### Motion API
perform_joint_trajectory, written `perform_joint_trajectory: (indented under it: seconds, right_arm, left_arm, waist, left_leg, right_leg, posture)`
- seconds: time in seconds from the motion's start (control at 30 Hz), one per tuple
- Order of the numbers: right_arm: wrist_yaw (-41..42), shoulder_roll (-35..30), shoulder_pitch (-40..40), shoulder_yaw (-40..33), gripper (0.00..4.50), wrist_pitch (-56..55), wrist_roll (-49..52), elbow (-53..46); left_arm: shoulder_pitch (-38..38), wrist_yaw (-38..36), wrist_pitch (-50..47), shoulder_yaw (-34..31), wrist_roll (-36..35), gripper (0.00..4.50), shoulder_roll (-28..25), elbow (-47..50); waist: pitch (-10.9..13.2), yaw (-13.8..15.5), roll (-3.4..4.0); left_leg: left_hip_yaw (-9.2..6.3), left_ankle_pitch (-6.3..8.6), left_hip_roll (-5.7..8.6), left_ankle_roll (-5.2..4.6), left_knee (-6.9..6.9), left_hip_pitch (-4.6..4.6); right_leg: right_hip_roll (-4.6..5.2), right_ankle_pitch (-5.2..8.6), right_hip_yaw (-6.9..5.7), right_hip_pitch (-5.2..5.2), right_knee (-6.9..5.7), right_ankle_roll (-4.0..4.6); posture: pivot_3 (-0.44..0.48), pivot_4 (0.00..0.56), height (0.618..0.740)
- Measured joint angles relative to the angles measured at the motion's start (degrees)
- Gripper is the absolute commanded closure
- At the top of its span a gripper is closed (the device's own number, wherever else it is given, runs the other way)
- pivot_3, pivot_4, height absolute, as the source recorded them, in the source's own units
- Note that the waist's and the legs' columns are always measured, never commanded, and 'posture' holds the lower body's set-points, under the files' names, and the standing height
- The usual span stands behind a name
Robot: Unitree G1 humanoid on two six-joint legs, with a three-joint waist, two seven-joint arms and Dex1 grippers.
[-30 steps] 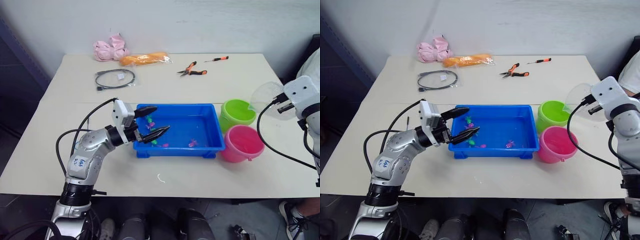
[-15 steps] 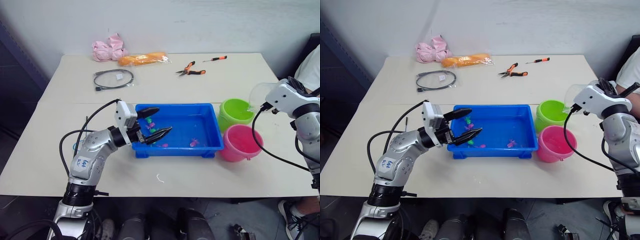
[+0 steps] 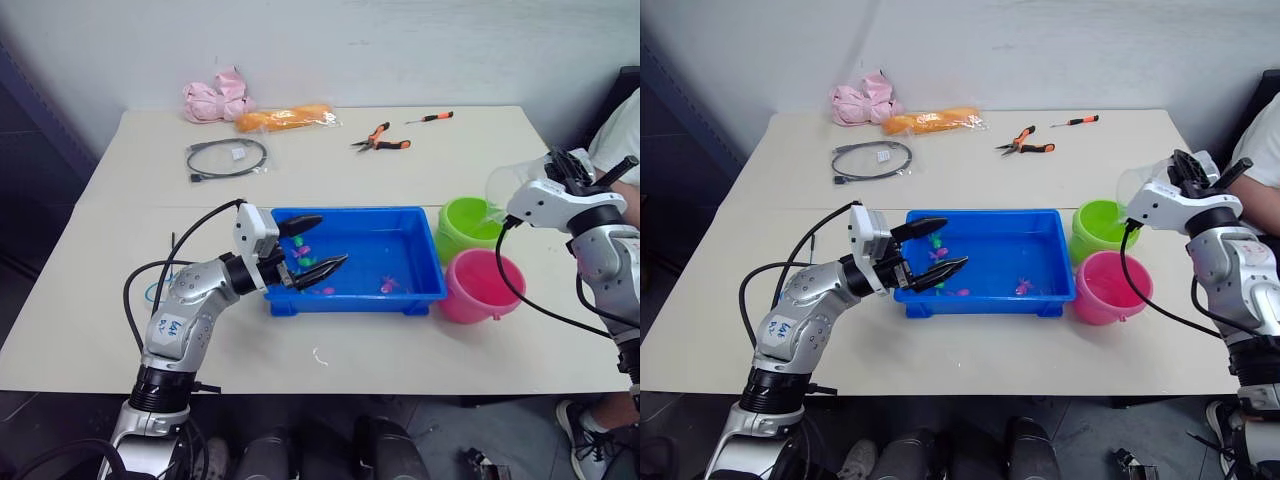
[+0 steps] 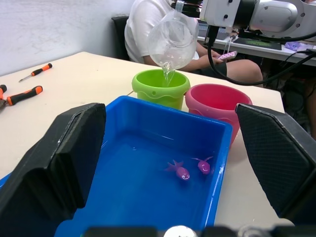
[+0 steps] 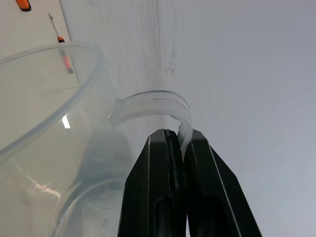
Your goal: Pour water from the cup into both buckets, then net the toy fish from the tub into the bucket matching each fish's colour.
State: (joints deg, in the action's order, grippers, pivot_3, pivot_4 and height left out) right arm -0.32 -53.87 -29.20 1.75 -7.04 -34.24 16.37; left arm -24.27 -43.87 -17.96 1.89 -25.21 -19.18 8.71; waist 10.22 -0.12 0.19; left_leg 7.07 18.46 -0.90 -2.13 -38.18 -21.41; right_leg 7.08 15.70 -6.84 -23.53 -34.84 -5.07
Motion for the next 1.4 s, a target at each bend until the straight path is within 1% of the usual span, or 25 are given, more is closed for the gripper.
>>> perform_joint_trajectory:
  seconds: [0.23, 0.43, 0.53, 0.6, 0.67, 0.8, 0.83, 0.87, 0.93, 0.97, 1.0, 1.03, 1.07, 1.1, 1.17, 1.23, 1.3, 1.4]
  right_arm:
    - [-2.33, -1.5, -1.72, 0.12, 4.46, -2.72, -2.41, 2.33]
    - [-5.04, -1.51, -1.74, 0.16, 4.46, -4.32, -3.8, 3.49]
    - [-5.08, -0.23, -1.7, 0.1, 4.46, -4.07, -3.22, 3.9]
    - [-4.28, 2.81, -1.58, -1.17, 4.46, -2.09, -0.17, 3.87]
    - [-2.02, 5.72, -1.61, -3.91, 4.46, 1.26, 4.42, 2.98]
    - [3.15, 8.76, -2.6, -11.41, 4.46, 8.2, 14.97, 0.61]
    - [5.47, 10.27, -3.14, -16.05, 4.46, 12.77, 21.08, -0.76]
    - [6.43, 10.64, -3.24, -18.28, 4.46, 15.0, 23.84, -1.16]
    - [8.56, 12.8, -3.3, -25.15, 4.46, 21.33, 31.89, -2.8]
    - [9.13, 13.39, -3.3, -27.16, 4.46, 23.39, 34.54, -3.06]
    - [9.68, 14.51, -3.29, -30.19, 4.46, 26.46, 38.34, -3.77]
    - [9.74, 16.56, -3.21, -35.05, 4.46, 30.66, 43.51, -5.13]
    - [9.55, 17.47, -3.04, -37.43, 4.46, 32.97, 46.28, -5.49]
    - [8.63, 19.78, -2.26, -41.6, 4.46, 35.79, 50.19, -6.6]
    - [7.22, 22.08, -0.37, -44.64, 4.46, 37.7, 53.26, -7.21]
    - [5.9, 24.74, 1.31, -46.8, 4.46, 37.99, 55.55, -7.03]
    - [5.04, 26.43, 2.99, -47.33, 4.46, 34.59, 56.14, -5.17]
    - [3.98, 28.39, 5.54, -47.31, 4.46, 27.43, 55.73, 1.2]
  left_arm:
    - [0.0, 0.43, -0.15, -0.79, -1.2, 0.0, 0.72, 0.1]
    - [-0.02, 0.44, -0.18, -0.98, -1.38, 0.0, 0.39, 0.11]
    - [-0.25, 0.35, -0.18, -1.01, -1.38, 0.0, 0.28, 0.09]
    - [-0.39, 0.26, -0.18, -1.02, -1.38, 0.0, 0.23, 0.09]
    - [-0.43, 0.09, -0.18, -1.01, -1.38, 0.0, 0.18, 0.09]
    - [-0.51, -0.3, -0.18, -1.02, -1.39, 0.0, -0.37, 0.08]
    - [-0.68, -0.95, -0.18, -1.03, -1.52, 0.0, -0.82, 0.08]
    - [-0.81, -1.24, -0.18, -1.06, -1.59, 0.0, -1.07, 0.08]
    - [-1.25, -2.24, -0.22, -1.37, -2.07, 0.0, -1.72, 0.08]
    - [-1.41, -2.56, -0.24, -1.49, -2.38, 0.0, -1.92, 0.09]
    - [-1.49, -3.2, -0.65, -1.76, -3.27, 0.0, -2.13, 0.18]
    - [-1.48, -4.41, -1.98, -2.07, -5.15, 0.0, -2.57, 0.73]
    - [-1.42, -5.09, -3.35, -2.19, -6.74, 0.0, -3.06, 1.48]
    - [-1.2, -6.66, -6.82, -2.55, -10.68, 0.0, -4.62, 3.41]
    - [-0.82, -8.22, -10.89, -3.59, -15.04, 0.0, -6.66, 6.03]
    - [-0.19, -9.99, -13.25, -3.79, -17.45, 0.0, -8.61, 8.24]
    - [0.15, -12.06, -13.45, -3.05, -17.57, 0.0, -9.97, 9.31]
    - [0.28, -14.59, -12.43, -2.62, -17.0, 0.0, -11.38, 9.64]
  waist:
    - [0.0, -0.02, 0.0]
    - [0.0, -0.05, 0.0]
    - [0.0, -0.05, 0.0]
    - [0.0, -0.04, 0.0]
    - [0.0, -0.01, 0.0]
    - [0.0, 0.14, 0.0]
    - [0.01, 0.19, 0.0]
    - [0.0, 0.21, 0.0]
    - [0.01, 0.17, 0.0]
    - [0.01, 0.1, 0.0]
    - [0.01, 0.07, 0.0]
    - [0.01, 0.07, 0.0]
    - [0.01, 0.05, 0.0]
    - [0.0, 0.03, 0.0]
    - [0.0, -0.03, 0.01]
    - [0.01, -0.2, 0.02]
    - [0.01, -0.22, 0.02]
    - [0.01, -0.17, 0.02]
  left_leg:
    - [0.0, 0.0, 0.0, 0.0, 0.0, 0.0]
    - [0.0, -0.01, -0.01, 0.02, 0.0, 0.0]
    - [0.0, -0.01, -0.02, 0.02, -0.01, 0.0]
    - [0.0, -0.02, -0.04, 0.03, -0.01, 0.0]
    - [-0.01, -0.02, -0.06, 0.04, -0.01, 0.0]
    - [-0.08, -0.02, -0.1, 0.04, -0.03, -0.03]
    - [-0.1, -0.02, -0.11, 0.04, -0.04, -0.04]
    - [-0.11, -0.02, -0.1, 0.04, -0.03, -0.04]
    - [-0.11, -0.02, -0.11, 0.04, -0.03, -0.04]
    - [-0.1, -0.02, -0.11, 0.04, -0.03, -0.04]
    - [-0.1, -0.02, -0.12, 0.04, -0.03, -0.03]
    - [-0.12, -0.02, -0.15, 0.04, -0.02, -0.04]
    - [-0.11, -0.02, -0.16, 0.05, -0.02, -0.04]
    - [-0.13, -0.01, -0.18, 0.05, -0.01, -0.04]
    - [-0.11, -0.01, -0.19, 0.07, -0.01, -0.03]
    - [-0.01, -0.01, -0.17, 0.07, -0.01, 0.05]
    - [0.02, 0.0, -0.14, 0.07, 0.0, 0.12]
    - [0.07, 0.0, -0.12, 0.08, 0.0, 0.15]
  right_leg:
    - [0.01, 0.0, 0.0, 0.0, 0.0, 0.0]
    - [-0.04, 0.0, 0.01, 0.0, -0.01, 0.0]
    - [-0.09, 0.0, 0.02, 0.01, 0.0, 0.0]
    - [-0.17, 0.0, 0.08, 0.01, 0.0, 0.0]
    - [-0.25, 0.0, 0.14, 0.0, 0.0, 0.0]
    - [-0.32, 0.0, 0.15, 0.02, 0.01, 0.0]
    - [-0.32, 0.0, 0.13, 0.02, 0.01, 0.0]
    - [-0.32, 0.0, 0.13, 0.03, 0.01, 0.0]
    - [-0.32, 0.0, 0.14, 0.03, 0.0, 0.01]
    - [-0.32, 0.0, 0.14, 0.03, 0.0, 0.0]
    - [-0.32, 0.0, 0.14, 0.02, -0.01, 0.01]
    - [-0.34, 0.0, 0.14, 0.02, -0.01, 0.01]
    - [-0.34, 0.0, 0.15, 0.01, -0.02, 0.01]
    - [-0.35, 0.0, 0.15, 0.01, -0.02, 0.02]
    - [-0.36, 0.01, 0.19, 0.01, -0.04, 0.03]
    - [-0.38, 0.01, 0.3, 0.01, -0.1, 0.03]
    - [-0.41, 0.01, 0.34, 0.02, -0.13, 0.04]
    - [-0.42, 0.01, 0.4, 0.02, -0.14, 0.04]
  posture:
    - [0.0, 0.15, 0.74]
    - [0.0, 0.15, 0.74]
    - [0.0, 0.15, 0.74]
    - [0.0, 0.15, 0.74]
    - [0.0, 0.15, 0.74]
    - [0.0, 0.15, 0.74]
    - [0.0, 0.15, 0.74]
    - [0.0, 0.15, 0.74]
    - [0.0, 0.15, 0.74]
    - [0.0, 0.15, 0.74]
    - [0.0, 0.15, 0.74]
    - [0.0, 0.15, 0.74]
    - [0.0, 0.15, 0.74]
    - [0.0, 0.15, 0.74]
    - [0.0, 0.15, 0.74]
    - [0.0, 0.15, 0.74]
    - [0.0, 0.15, 0.74]
    - [0.0, 0.15, 0.74]
